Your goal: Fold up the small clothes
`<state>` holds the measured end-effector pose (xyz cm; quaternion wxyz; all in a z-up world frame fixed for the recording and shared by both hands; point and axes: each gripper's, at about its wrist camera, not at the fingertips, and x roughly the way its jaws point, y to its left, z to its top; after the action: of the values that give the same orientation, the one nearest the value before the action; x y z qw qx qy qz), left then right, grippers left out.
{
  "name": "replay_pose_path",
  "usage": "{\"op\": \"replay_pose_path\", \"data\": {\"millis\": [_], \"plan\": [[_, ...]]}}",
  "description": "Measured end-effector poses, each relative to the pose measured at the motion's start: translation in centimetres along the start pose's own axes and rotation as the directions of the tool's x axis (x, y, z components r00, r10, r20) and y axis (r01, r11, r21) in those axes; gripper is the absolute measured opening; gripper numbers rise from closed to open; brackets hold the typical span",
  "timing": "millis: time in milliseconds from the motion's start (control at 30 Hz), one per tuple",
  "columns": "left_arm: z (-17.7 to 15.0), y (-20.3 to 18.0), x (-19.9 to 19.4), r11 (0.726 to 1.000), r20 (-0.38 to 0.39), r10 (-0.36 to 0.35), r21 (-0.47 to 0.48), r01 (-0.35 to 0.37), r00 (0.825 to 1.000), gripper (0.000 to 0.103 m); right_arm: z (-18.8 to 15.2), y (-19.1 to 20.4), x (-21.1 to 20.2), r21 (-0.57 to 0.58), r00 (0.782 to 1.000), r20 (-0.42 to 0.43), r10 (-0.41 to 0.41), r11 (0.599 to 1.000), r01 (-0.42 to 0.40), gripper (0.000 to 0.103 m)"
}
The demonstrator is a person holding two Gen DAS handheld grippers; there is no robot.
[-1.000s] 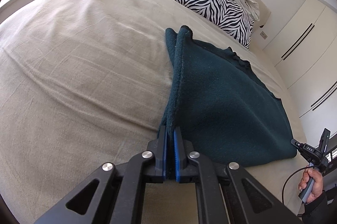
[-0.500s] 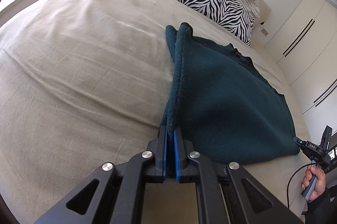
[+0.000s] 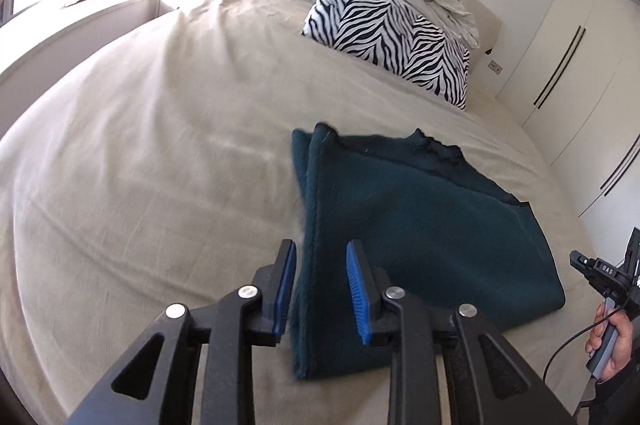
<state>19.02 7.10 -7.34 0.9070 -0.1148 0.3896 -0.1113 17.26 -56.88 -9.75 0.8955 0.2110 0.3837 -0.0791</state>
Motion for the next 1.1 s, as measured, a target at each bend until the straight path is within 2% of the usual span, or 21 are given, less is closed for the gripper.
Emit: {"op": "replay_pose_path", "data": {"millis": [33,67,100,133,167,267,300,367,400,433,467,500,533,600,633,667,767,867,967,1033,1100], "plan": [[1.1,-1.2,0.5,0.999,0.019,0.005,0.033,-0.006,1.000,0.043,0.7,1.4,0.2,-0.012,0.999,0.003,0.038,0.999,-0.038,0.021],[2.2,-2.6,1.3,0.997,0.035,0.009,0.075,-0.012,0.999,0.047,1.4,3.0,0.9,-0.028,0.997,0.001,0.083,0.996,-0.083,0.023],[3.1,-3.8,2.2,0.994,0.051,0.016,0.109,-0.022,0.999,0.050,2.0,4.7,1.7,-0.037,0.991,-0.009,0.132,0.991,-0.132,0.032],[4.0,-4.9,3.4,0.989,0.061,0.030,0.141,-0.038,0.998,0.051,2.6,6.2,2.7,-0.038,0.983,-0.026,0.181,0.983,-0.182,0.050],[4.9,-5.8,4.8,0.986,0.053,0.042,0.162,-0.050,0.998,0.051,3.1,7.8,4.0,-0.033,0.972,-0.044,0.232,0.972,-0.233,0.057],[6.6,-7.7,9.2,0.972,0.024,0.086,0.218,-0.089,0.996,0.051,4.1,12.5,8.1,-0.037,0.944,-0.092,0.315,0.947,-0.320,0.058],[6.8,-8.0,10.8,0.965,0.004,0.108,0.239,-0.105,0.994,0.051,4.3,13.8,9.7,-0.020,0.928,-0.123,0.352,0.934,-0.357,0.058],[6.6,-7.5,13.5,0.961,-0.032,0.150,0.238,-0.138,0.988,0.051,4.5,15.7,12.8,0.053,0.868,-0.183,0.462,0.886,-0.460,0.058],[6.3,-6.9,14.9,0.957,-0.061,0.183,0.237,-0.164,0.981,0.051,4.4,16.3,14.3,0.087,0.850,-0.204,0.486,0.873,-0.479,0.058],[5.8,-5.9,16.3,0.958,-0.105,0.205,0.225,-0.178,0.973,0.052,4.2,16.7,15.7,0.114,0.845,-0.220,0.487,0.873,-0.474,0.058],[5.1,-4.7,16.8,0.969,-0.111,0.173,0.195,-0.149,0.979,0.053,3.6,16.9,16.9,0.136,0.843,-0.239,0.481,0.877,-0.462,0.058],[4.8,-3.9,16.6,0.978,-0.083,0.134,0.169,-0.118,0.988,0.054,3.5,16.5,18.2,0.154,0.850,-0.251,0.464,0.886,-0.438,0.048],[4.6,-3.6,16.4,0.981,-0.081,0.118,0.163,-0.103,0.990,0.054,3.4,15.8,19.0,0.168,0.852,-0.243,0.464,0.885,-0.434,0.033],[4.6,-3.8,16.3,0.978,-0.088,0.122,0.180,-0.104,0.989,0.054,3.7,13.8,19.5,0.206,0.846,-0.210,0.489,0.868,-0.451,0.026],[4.6,-3.8,16.4,0.977,-0.089,0.126,0.186,-0.107,0.988,0.054,4.0,12.6,19.6,0.236,0.839,-0.181,0.513,0.851,-0.470,0.026],[4.5,-3.9,16.4,0.975,-0.087,0.131,0.191,-0.112,0.988,0.054,4.4,10.8,19.5,0.259,0.844,-0.147,0.516,0.843,-0.471,0.026],[4.1,-4.1,16.2,0.973,-0.075,0.137,0.198,-0.119,0.988,0.055,5.7,5.8,18.2,0.312,0.919,-0.042,0.392,0.879,-0.361,0.028],[4.4,-4.2,16.4,0.973,-0.075,0.134,0.198,-0.117,0.988,0.055,6.3,0.6,16.9,0.422,0.938,0.032,0.345,0.846,-0.325,0.028],[4.3,-4.3,16.5,0.971,-0.068,0.138,0.205,-0.121,0.988,0.055,6.5,-1.3,14.3,0.414,0.970,0.066,0.234,0.878,-0.240,0.029],[4.2,-4.4,16.4,0.970,-0.063,0.140,0.207,-0.124,0.988,0.055,6.1,-1.4,13.2,0.408,0.969,0.063,0.241,0.879,-0.245,0.030],[4.0,-4.5,16.3,0.971,-0.061,0.140,0.206,-0.125,0.988,0.055,5.2,-0.3,12.1,0.386,0.950,0.045,0.307,0.872,-0.300,0.030]]}}
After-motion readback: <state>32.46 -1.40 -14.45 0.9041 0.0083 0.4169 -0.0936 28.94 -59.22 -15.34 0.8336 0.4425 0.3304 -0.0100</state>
